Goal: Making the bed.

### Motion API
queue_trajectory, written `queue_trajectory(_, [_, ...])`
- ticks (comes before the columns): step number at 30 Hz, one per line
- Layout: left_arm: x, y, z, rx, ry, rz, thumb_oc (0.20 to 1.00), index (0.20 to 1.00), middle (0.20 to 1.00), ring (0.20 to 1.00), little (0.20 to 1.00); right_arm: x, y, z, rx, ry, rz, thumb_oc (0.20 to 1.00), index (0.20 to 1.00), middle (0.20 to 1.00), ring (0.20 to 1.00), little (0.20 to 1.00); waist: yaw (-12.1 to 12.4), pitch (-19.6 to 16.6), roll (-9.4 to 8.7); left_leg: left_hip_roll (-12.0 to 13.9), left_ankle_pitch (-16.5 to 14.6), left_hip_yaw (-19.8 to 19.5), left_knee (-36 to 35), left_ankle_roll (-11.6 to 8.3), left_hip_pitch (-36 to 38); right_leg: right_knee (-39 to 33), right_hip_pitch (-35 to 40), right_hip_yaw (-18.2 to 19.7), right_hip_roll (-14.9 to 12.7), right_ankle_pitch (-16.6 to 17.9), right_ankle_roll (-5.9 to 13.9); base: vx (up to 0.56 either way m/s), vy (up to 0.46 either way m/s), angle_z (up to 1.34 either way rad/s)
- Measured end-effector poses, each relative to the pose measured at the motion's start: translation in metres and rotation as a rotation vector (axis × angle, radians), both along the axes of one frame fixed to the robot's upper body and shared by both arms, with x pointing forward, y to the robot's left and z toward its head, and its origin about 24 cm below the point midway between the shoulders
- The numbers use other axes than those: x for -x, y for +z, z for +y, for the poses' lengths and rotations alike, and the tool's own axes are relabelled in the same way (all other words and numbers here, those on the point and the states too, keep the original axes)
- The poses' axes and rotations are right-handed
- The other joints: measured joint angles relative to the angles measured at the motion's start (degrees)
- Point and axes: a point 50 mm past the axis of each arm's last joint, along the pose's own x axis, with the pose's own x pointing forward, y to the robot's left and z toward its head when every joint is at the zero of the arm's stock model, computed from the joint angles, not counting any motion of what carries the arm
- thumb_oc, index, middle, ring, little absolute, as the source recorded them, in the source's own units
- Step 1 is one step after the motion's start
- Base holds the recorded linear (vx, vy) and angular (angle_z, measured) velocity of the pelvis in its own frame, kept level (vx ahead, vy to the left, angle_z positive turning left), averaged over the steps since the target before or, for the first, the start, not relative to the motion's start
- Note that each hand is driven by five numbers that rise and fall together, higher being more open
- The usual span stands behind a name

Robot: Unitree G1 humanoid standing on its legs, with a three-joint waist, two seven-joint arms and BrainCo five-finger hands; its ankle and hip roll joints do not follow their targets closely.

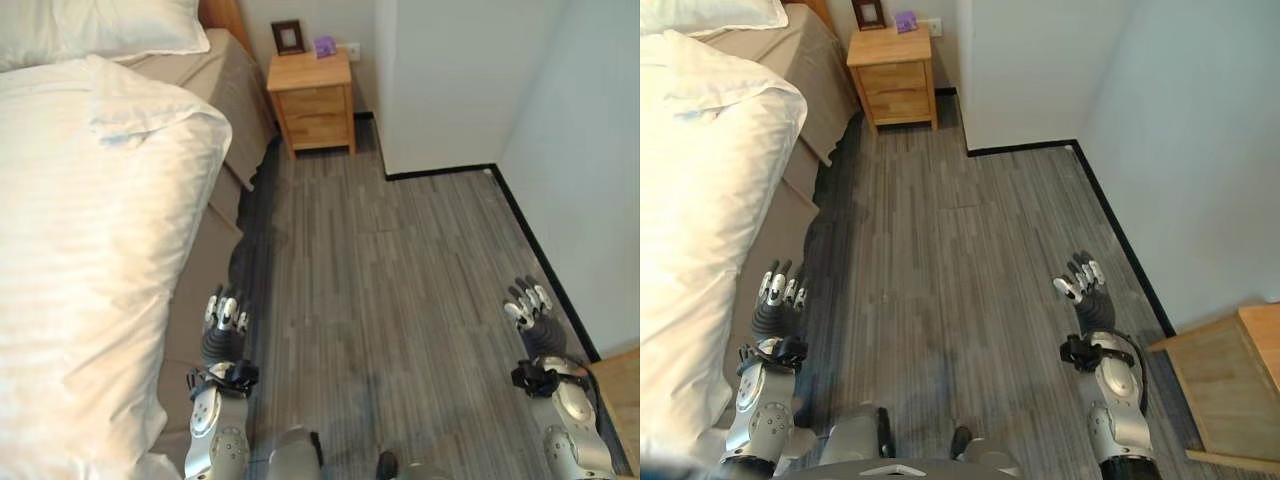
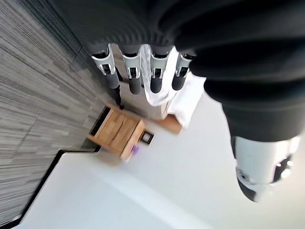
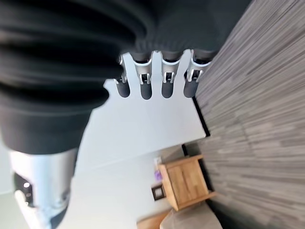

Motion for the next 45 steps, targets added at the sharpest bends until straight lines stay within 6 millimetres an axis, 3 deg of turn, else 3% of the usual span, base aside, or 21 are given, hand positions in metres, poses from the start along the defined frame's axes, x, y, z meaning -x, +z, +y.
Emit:
queue_trajectory(2, [0.006, -0.005, 0.002, 0.004, 0.015, 0.020, 1.000, 1.000, 1.000, 1.000, 1.000, -0.003, 0.000, 0.011, 0.008, 0.075, -0.001, 1.000, 1.000, 1.000, 1.000, 1.000, 1.8, -1.5, 0.83, -3.5, 1.6, -0.7, -14.4, 2.51, -0.7, -2.6, 4.3, 0.6, 1.6, -2.2, 3.20, 0.87, 0.030, -0.49])
queue_trajectory(4, [0.009, -0.010, 0.000, 0.017, 0.024, 0.037, 1.000, 1.000, 1.000, 1.000, 1.000, 0.001, -0.006, 0.015, 0.018, 0.139, 0.030, 1.000, 1.000, 1.000, 1.000, 1.000, 2.7, -2.5, 1.81, -6.0, 4.9, 3.0, -19.4, 7.73, 0.5, -2.7, 8.6, 1.2, 2.9, -3.5, 5.25, 0.58, 0.020, -0.15])
queue_trajectory(5, [0.016, -0.014, 0.000, 0.019, 0.028, 0.055, 1.000, 1.000, 1.000, 1.000, 1.000, 0.008, -0.011, 0.018, 0.036, 0.193, 0.065, 1.000, 1.000, 1.000, 1.000, 1.000, 3.3, -3.8, 3.25, -6.6, 5.9, 5.8, -20.0, 12.74, 2.8, -0.8, 11.5, 1.7, 5.4, -3.7, 5.60, 0.36, 0.031, 0.09])
queue_trajectory(6, [0.017, -0.014, 0.006, 0.001, 0.035, 0.066, 1.000, 1.000, 1.000, 1.000, 1.000, 0.011, -0.019, 0.027, 0.015, 0.223, 0.093, 1.000, 1.000, 1.000, 1.000, 1.000, 3.4, -4.6, 1.48, -7.5, 9.4, 4.4, -19.5, 15.39, 3.7, 2.2, 12.3, 1.6, 4.5, -5.5, 6.16, 0.32, 0.104, 0.02])
queue_trajectory(7, [0.018, -0.013, 0.013, -0.013, 0.054, 0.067, 1.000, 1.000, 1.000, 1.000, 1.000, 0.017, -0.025, 0.041, -0.003, 0.302, 0.121, 1.000, 1.000, 1.000, 1.000, 1.000, 4.5, -6.5, -1.97, -9.3, 6.3, 3.5, -21.4, 13.74, 6.7, 12.7, 8.4, 0.4, 1.3, -5.3, 6.61, 0.30, 0.150, -0.09])
queue_trajectory(9, [0.012, -0.008, 0.014, -0.016, 0.059, 0.046, 1.000, 1.000, 1.000, 1.000, 1.000, 0.012, -0.017, 0.049, -0.002, 0.352, 0.078, 1.000, 1.000, 1.000, 1.000, 1.000, 5.2, -6.2, -2.68, -10.4, 5.5, 1.1, -23.3, 15.18, 11.0, 31.6, 1.0, -1.4, -1.7, -2.9, 8.60, 0.60, 0.211, -0.03])
queue_trajectory(10, [0.005, -0.004, 0.011, -0.009, 0.059, 0.027, 1.000, 1.000, 1.000, 1.000, 1.000, 0.007, -0.011, 0.052, -0.008, 0.362, 0.046, 1.000, 1.000, 1.000, 1.000, 1.000, 4.5, -4.9, -1.75, -10.8, 3.8, -0.9, -23.7, 15.00, 14.0, 45.6, -4.5, -2.0, -4.0, 1.1, 9.02, 0.60, 0.112, 0.46])
queue_trajectory(13, [-0.014, 0.009, 0.000, -0.009, 0.018, -0.035, 1.000, 1.000, 1.000, 1.000, 1.000, 0.007, -0.006, 0.055, 0.003, 0.383, 0.033, 1.000, 1.000, 1.000, 1.000, 1.000, 1.9, -2.8, 2.45, -9.5, 1.7, -8.1, -26.3, 14.91, 22.4, 54.2, -14.5, -2.1, -4.9, -2.1, 8.37, 0.46, -0.037, 0.94])
queue_trajectory(14, [-0.020, 0.014, -0.002, -0.011, 0.009, -0.059, 1.000, 1.000, 1.000, 1.000, 1.000, 0.010, -0.006, 0.055, 0.002, 0.398, 0.031, 1.000, 1.000, 1.000, 1.000, 1.000, -0.2, -2.1, 3.79, -8.4, 0.7, -12.9, -26.6, 14.51, 24.7, 51.3, -19.1, -1.8, -5.8, -4.6, 7.15, 0.44, -0.107, 1.42])
queue_trajectory(17, [-0.019, 0.014, 0.000, -0.027, -0.008, -0.060, 1.000, 1.000, 1.000, 1.000, 1.000, 0.015, -0.011, 0.056, 0.013, 0.440, 0.062, 1.000, 1.000, 1.000, 1.000, 1.000, -1.8, -1.8, 4.05, -6.4, -1.1, -14.9, -26.5, 14.19, 27.0, 39.5, -26.3, 2.1, -9.1, -3.6, 9.39, 0.50, -0.194, 1.30])
queue_trajectory(19, [-0.012, 0.008, 0.006, -0.041, -0.003, -0.028, 1.000, 1.000, 1.000, 1.000, 1.000, 0.019, -0.016, 0.056, 0.010, 0.449, 0.089, 1.000, 1.000, 1.000, 1.000, 1.000, -1.7, -1.8, 3.43, -4.2, -4.8, -18.5, -26.4, 12.57, 28.0, 17.2, -26.7, 8.4, -7.9, 2.1, 10.43, 0.54, -0.207, 0.86])
queue_trajectory(22, [-0.006, 0.002, 0.016, -0.064, 0.013, 0.013, 1.000, 1.000, 1.000, 1.000, 1.000, 0.023, -0.022, 0.056, 0.008, 0.464, 0.119, 1.000, 1.000, 1.000, 1.000, 1.000, -2.4, -2.5, 0.95, -2.6, -7.1, -22.5, -27.1, 7.39, 30.6, 3.3, -23.9, 14.7, -6.4, 11.7, 11.28, 0.40, -0.193, 0.75])
queue_trajectory(23, [-0.006, -0.002, 0.008, -0.047, -0.008, 0.024, 1.000, 1.000, 1.000, 1.000, 1.000, 0.024, -0.023, 0.050, 0.044, 0.461, 0.134, 1.000, 1.000, 1.000, 1.000, 1.000, -3.3, -2.4, 2.00, 0.1, -8.3, -22.9, -26.9, 5.49, 32.4, 3.8, -22.1, 13.0, -4.5, 16.0, 9.56, 0.45, -0.276, 0.83])
queue_trajectory(27, [-0.013, -0.003, -0.018, -0.016, -0.096, 0.001, 1.000, 1.000, 1.000, 1.000, 1.000, 0.020, -0.021, 0.041, 0.082, 0.471, 0.141, 1.000, 1.000, 1.000, 1.000, 1.000, -3.6, -2.3, 2.83, 3.3, -5.4, -21.1, -18.9, 1.35, 30.9, 8.8, -19.7, 9.0, -1.4, 10.3, 4.42, 0.31, -0.298, 0.48])
queue_trajectory(28, [-0.020, -0.001, -0.020, -0.010, -0.099, -0.010, 1.000, 1.000, 1.000, 1.000, 1.000, 0.018, -0.019, 0.041, 0.082, 0.471, 0.134, 1.000, 1.000, 1.000, 1.000, 1.000, -4.4, -1.9, 1.39, 2.7, -5.4, -19.8, -8.9, -2.23, 25.7, 9.2, -19.2, 7.3, -2.5, 10.2, 2.83, 0.18, -0.352, 0.41])
queue_trajectory(30, [-0.032, 0.009, -0.027, 0.015, -0.112, -0.060, 1.000, 1.000, 1.000, 1.000, 1.000, 0.015, -0.015, 0.041, 0.059, 0.476, 0.113, 1.000, 1.000, 1.000, 1.000, 1.000, -4.1, -0.6, -0.78, 1.9, -0.2, -17.0, 7.7, -3.86, 16.2, 8.3, -17.4, 5.7, -3.0, 9.0, 0.57, 0.26, -0.305, 0.48])
queue_trajectory(31, [-0.032, 0.010, -0.027, 0.015, -0.114, -0.066, 1.000, 1.000, 1.000, 1.000, 1.000, 0.012, -0.015, 0.047, 0.047, 0.503, 0.107, 1.000, 1.000, 1.000, 1.000, 1.000, -2.2, 0.4, -2.10, 2.0, -0.3, -14.8, 11.4, -3.33, 13.2, 7.2, -14.9, 6.2, -2.9, 8.9, -0.90, 0.30, -0.224, 0.33])
queue_trajectory(32, [-0.032, 0.006, -0.028, 0.013, -0.125, -0.047, 1.000, 1.000, 1.000, 1.000, 1.000, 0.015, -0.014, 0.049, 0.040, 0.515, 0.097, 1.000, 1.000, 1.000, 1.000, 1.000, -2.8, 0.6, -2.55, 4.0, 0.3, -8.9, 13.4, -2.33, 11.4, 4.6, -12.1, 4.3, -2.6, 8.4, -1.99, 0.29, -0.092, 0.18])
queue_trajectory(35, [-0.030, 0.005, -0.027, 0.014, -0.126, -0.049, 1.000, 1.000, 1.000, 1.000, 1.000, 0.025, -0.016, 0.051, 0.027, 0.520, 0.107, 1.000, 1.000, 1.000, 1.000, 1.000, -3.6, 0.5, -2.67, 6.0, 1.2, 2.2, 5.2, -0.95, 9.3, 2.2, -8.4, 0.4, -2.3, 7.4, -3.01, 0.30, -0.058, 0.45])
queue_trajectory(42, [-0.024, -0.003, -0.026, 0.024, -0.114, -0.016, 1.000, 1.000, 1.000, 1.000, 1.000, 0.016, -0.013, 0.060, 0.038, 0.564, 0.094, 1.000, 1.000, 1.000, 1.000, 1.000, -1.3, 0.6, -0.51, 1.6, 2.3, 1.5, -20.4, -0.02, 9.9, -2.7, -4.2, 2.1, -1.2, 6.1, -0.43, 0.33, 0.052, -0.02])
queue_trajectory(45, [-0.023, -0.004, -0.025, 0.025, -0.108, -0.009, 1.000, 1.000, 1.000, 1.000, 1.000, 0.018, -0.017, 0.060, 0.038, 0.565, 0.112, 1.000, 1.000, 1.000, 1.000, 1.000, -0.7, 0.6, 2.03, 3.5, 3.0, 5.9, -24.9, 0.51, 9.3, -3.8, 1.5, 0.4, -0.5, 3.0, 0.95, 0.36, 0.121, 0.08])
